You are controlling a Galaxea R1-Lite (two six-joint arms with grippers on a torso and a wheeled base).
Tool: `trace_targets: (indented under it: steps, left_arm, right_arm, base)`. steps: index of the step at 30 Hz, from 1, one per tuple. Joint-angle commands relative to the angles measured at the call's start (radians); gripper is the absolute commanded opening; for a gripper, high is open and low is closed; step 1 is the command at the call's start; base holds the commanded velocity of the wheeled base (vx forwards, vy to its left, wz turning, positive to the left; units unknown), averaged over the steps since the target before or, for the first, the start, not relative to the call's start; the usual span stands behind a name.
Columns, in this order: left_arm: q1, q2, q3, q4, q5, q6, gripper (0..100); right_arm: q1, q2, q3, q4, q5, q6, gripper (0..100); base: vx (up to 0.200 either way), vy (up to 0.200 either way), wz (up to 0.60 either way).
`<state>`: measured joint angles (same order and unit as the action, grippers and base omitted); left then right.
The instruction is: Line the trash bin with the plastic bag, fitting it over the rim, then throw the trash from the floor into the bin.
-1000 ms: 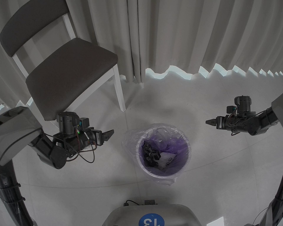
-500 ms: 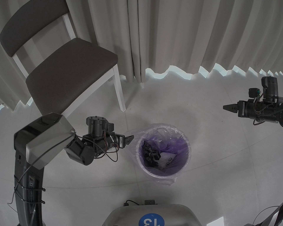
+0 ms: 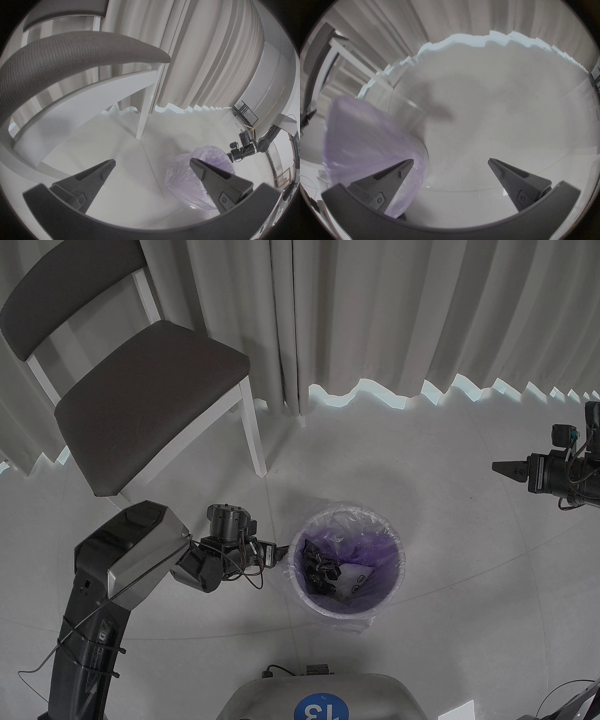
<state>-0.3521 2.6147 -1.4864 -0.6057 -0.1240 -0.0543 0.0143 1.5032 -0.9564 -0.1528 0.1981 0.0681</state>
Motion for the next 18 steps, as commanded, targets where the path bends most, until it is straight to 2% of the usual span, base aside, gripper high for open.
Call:
trace_targets:
  steps: [1,6,13,15,17,18]
  left_arm:
    - [0.01,0.036,-0.031,0.004,-0.002,-0.003,100]
    - [0.053,-0.051,0.011,0.003,-0.002,-0.01,100]
    - [0.102,-0.288,0.199,-0.028,-0.008,-0.016,100]
    - [0.091,-0.432,0.331,-0.055,-0.016,-0.012,100]
    - [0.085,-0.479,0.37,-0.071,-0.02,-0.012,100]
    - [0.067,-0.567,0.433,-0.094,-0.025,-0.013,100]
  right_arm:
    - [0.004,-0.035,0.013,-0.001,-0.002,-0.001,100]
    - [0.004,-0.038,0.022,-0.001,-0.005,0.001,100]
    - [0.01,-0.09,0.079,-0.008,-0.008,0.004,100]
    - [0.013,-0.135,0.099,-0.004,-0.031,-0.001,100]
    - [0.013,-0.149,0.11,-0.005,-0.048,-0.005,100]
    - [0.026,-0.175,0.133,-0.013,-0.097,-0.031,100]
  base:
    - [0.0,0.0,0.0]
    - [0.0,0.0,0.0]
    - [0.0,0.0,0.0]
    - [0.0,0.0,0.0]
    - [0.0,0.0,0.0]
    - [0.0,0.0,0.0]
